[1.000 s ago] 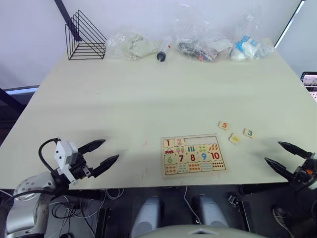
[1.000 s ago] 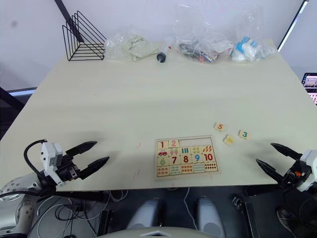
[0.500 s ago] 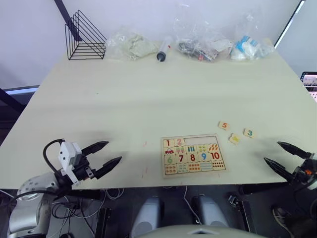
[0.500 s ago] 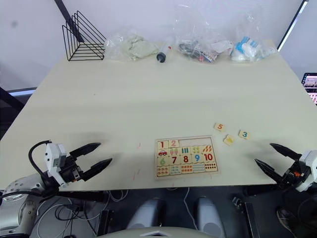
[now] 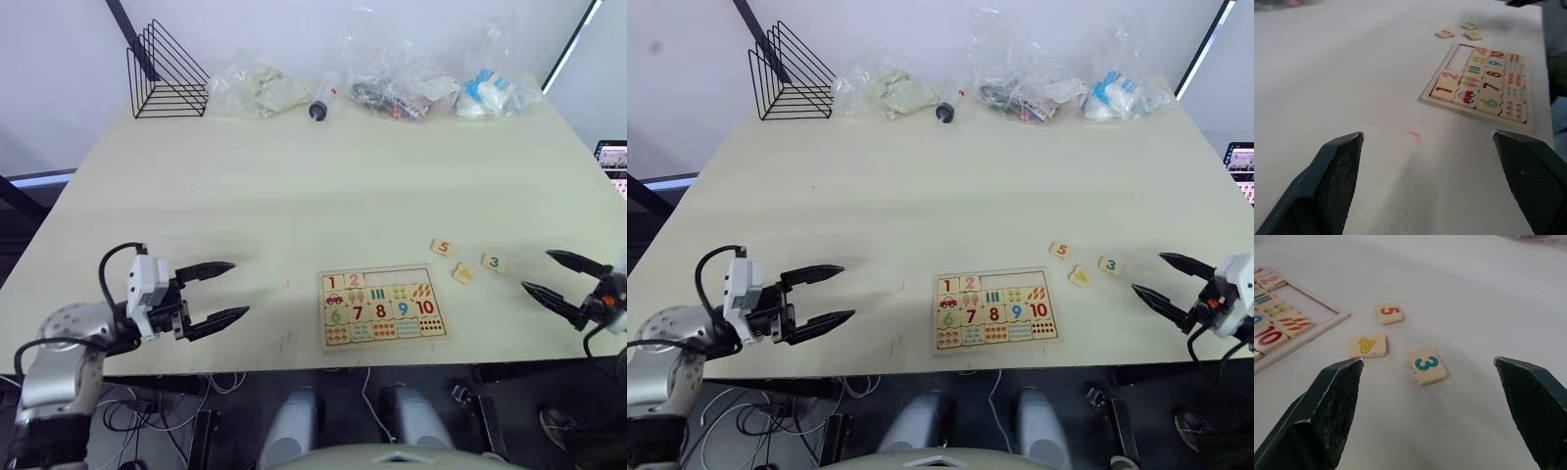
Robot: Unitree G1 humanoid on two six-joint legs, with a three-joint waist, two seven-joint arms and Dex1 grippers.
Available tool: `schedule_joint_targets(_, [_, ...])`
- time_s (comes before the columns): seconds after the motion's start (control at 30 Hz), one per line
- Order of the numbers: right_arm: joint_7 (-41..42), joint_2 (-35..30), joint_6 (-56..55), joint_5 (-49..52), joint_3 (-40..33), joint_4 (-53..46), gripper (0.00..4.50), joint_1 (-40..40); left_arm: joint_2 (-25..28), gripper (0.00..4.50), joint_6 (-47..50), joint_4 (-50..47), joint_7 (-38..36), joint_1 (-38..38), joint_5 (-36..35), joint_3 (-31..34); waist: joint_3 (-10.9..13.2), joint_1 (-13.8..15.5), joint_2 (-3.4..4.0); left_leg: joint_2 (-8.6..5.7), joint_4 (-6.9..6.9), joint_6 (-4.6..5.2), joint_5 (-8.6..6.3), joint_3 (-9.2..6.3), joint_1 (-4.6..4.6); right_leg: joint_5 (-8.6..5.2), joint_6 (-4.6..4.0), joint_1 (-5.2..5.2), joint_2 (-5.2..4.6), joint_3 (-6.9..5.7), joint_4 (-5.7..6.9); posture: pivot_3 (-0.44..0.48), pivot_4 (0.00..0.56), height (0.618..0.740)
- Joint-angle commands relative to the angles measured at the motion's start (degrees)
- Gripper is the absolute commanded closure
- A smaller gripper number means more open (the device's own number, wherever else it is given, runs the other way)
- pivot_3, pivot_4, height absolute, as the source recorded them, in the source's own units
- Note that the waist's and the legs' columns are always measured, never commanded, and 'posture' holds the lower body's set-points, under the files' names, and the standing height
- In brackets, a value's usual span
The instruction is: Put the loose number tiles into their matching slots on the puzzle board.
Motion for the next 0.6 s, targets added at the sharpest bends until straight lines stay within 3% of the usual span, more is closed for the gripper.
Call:
schedule_joint_targets(0.03, [-0.8,-2.51,0.8,-4.59,3.72,0.71,0.0,-2.72,1.13,0.03,-1.58,1.24,-4.24,-3.06,-0.58,-2.15,0.0,0.0,0.0,-0.01,-0.01,0.0,0.0,0.01,-0.03,0.06,0.09,-0.01,0.0,-0.01,0.0,0.0,0.15,0.74])
schedule_joint_targets(0.33, [-0.27,-4.09,3.46,-10.98,11.62,9.26,0.0,-14.62,0.8,0.03,-1.89,2.84,-11.0,-8.88,-1.46,-6.5,0.04,-0.11,-0.03,-0.01,-0.07,0.0,0.0,0.03,-0.2,0.13,0.21,-0.28,-0.02,0.13,-0.02,0.0,0.15,0.74])
schedule_joint_targets(0.6, [3.74,-4.65,-0.21,-14.14,15.4,16.28,0.0,-19.99,2.61,0.03,-3.41,3.78,-13.23,-11.73,-3.41,-9.86,0.05,-0.14,-0.03,-0.01,-0.08,0.0,0.0,0.08,-0.24,0.13,0.2,-0.29,-0.01,0.09,-0.02,0.0,0.15,0.74])
